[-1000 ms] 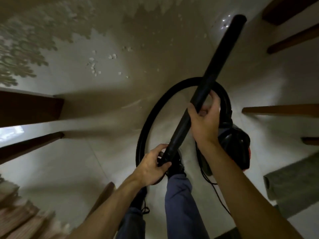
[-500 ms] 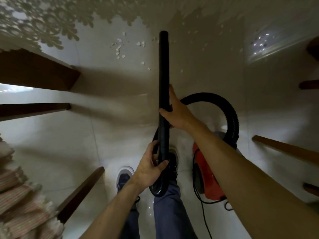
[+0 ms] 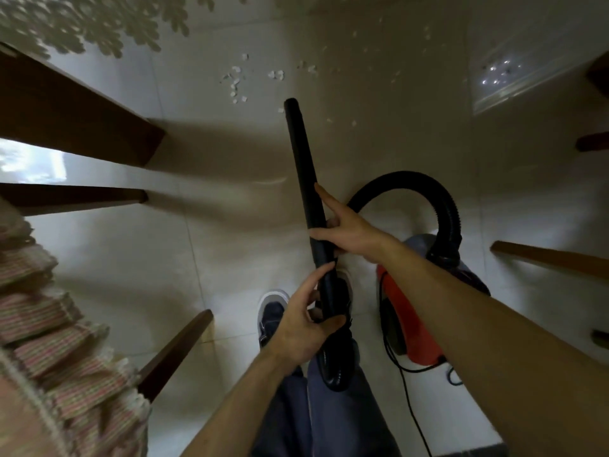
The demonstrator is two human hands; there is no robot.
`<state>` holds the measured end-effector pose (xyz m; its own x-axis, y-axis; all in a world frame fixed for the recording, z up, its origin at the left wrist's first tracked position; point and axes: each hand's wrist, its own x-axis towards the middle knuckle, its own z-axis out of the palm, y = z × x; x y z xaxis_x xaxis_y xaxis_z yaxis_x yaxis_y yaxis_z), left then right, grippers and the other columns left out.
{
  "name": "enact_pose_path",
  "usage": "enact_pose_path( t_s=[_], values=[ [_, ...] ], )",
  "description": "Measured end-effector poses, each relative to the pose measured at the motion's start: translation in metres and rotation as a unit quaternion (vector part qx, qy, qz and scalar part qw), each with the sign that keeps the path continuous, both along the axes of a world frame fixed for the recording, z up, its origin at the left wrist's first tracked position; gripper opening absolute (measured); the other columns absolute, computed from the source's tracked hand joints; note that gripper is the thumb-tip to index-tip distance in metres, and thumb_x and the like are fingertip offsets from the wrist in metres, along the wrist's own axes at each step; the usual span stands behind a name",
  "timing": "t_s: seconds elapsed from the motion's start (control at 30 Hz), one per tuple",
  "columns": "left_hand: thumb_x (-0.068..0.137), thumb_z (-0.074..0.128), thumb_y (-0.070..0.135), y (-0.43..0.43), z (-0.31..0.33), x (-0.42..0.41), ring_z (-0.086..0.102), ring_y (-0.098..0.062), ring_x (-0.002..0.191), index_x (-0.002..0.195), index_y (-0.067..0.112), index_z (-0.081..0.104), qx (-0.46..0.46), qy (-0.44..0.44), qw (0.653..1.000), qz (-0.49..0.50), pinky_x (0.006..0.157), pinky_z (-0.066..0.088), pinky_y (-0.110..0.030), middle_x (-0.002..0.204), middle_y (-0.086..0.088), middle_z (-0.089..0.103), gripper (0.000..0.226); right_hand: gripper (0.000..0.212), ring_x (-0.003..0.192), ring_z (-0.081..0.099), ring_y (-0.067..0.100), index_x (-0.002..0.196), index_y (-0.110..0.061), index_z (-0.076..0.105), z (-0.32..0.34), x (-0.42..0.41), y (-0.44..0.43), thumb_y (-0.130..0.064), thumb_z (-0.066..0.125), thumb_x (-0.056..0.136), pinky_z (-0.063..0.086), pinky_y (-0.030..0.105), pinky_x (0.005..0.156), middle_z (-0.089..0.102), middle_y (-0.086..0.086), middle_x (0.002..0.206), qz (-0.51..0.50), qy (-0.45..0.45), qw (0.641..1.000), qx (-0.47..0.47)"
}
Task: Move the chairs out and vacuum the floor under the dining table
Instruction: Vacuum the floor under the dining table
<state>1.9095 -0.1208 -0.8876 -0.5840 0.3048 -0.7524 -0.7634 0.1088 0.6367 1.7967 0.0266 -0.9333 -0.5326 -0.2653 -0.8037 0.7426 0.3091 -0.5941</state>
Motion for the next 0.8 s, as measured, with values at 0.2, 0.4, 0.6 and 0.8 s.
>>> enact_pose_path(
  t_s=[0.2, 0.4, 0.6, 0.8],
  values=[
    [0.075, 0.072, -0.017, -0.002, 0.005, 0.016, 0.069, -0.038, 0.093, 0.141, 0.038, 0.043, 0.021, -0.048, 0.999, -0.008, 0.077, 0.062, -0.04, 0.119, -0.017, 0.062, 0.09, 0.088, 0.077, 0.067, 0.012, 0.152, -0.045, 0.019, -0.011, 0.034, -0.006, -0.005, 0.066, 0.09, 0.057, 0.026, 0.069, 0.067, 0.006, 0.094, -0.083, 0.006, 0.996, -0.022],
    [0.072, 0.077, -0.015, 0.004, -0.001, 0.025, 0.067, -0.035, 0.101, 0.14, 0.045, 0.041, -0.008, -0.036, 0.999, -0.024, 0.072, 0.061, -0.038, 0.121, -0.013, 0.061, 0.097, 0.064, 0.083, 0.067, 0.013, 0.149, -0.033, 0.036, -0.007, 0.066, -0.013, -0.02, 0.065, 0.093, 0.054, 0.021, 0.074, 0.065, 0.0, 0.09, -0.171, 0.04, 0.984, 0.043],
    [0.073, 0.074, -0.018, 0.037, 0.004, 0.024, 0.07, -0.036, 0.092, 0.139, 0.048, 0.044, -0.016, -0.039, 0.999, -0.013, 0.072, 0.061, -0.048, 0.118, -0.018, 0.061, 0.097, 0.018, 0.084, 0.067, 0.016, 0.11, -0.01, 0.066, 0.002, 0.164, 0.013, -0.015, 0.063, 0.093, 0.054, 0.03, 0.078, 0.068, 0.0, 0.088, -0.44, 0.047, 0.874, 0.202],
    [0.076, 0.074, -0.012, 0.071, 0.005, 0.024, 0.072, -0.025, 0.078, 0.141, 0.05, 0.04, -0.038, -0.042, 0.998, -0.027, 0.061, 0.06, -0.036, 0.122, -0.016, 0.057, 0.096, 0.011, 0.081, 0.065, 0.011, 0.095, -0.013, 0.066, -0.004, 0.286, 0.056, -0.018, 0.071, 0.085, 0.053, 0.034, 0.074, 0.068, -0.001, 0.088, -0.524, -0.02, 0.772, 0.36]
  ],
)
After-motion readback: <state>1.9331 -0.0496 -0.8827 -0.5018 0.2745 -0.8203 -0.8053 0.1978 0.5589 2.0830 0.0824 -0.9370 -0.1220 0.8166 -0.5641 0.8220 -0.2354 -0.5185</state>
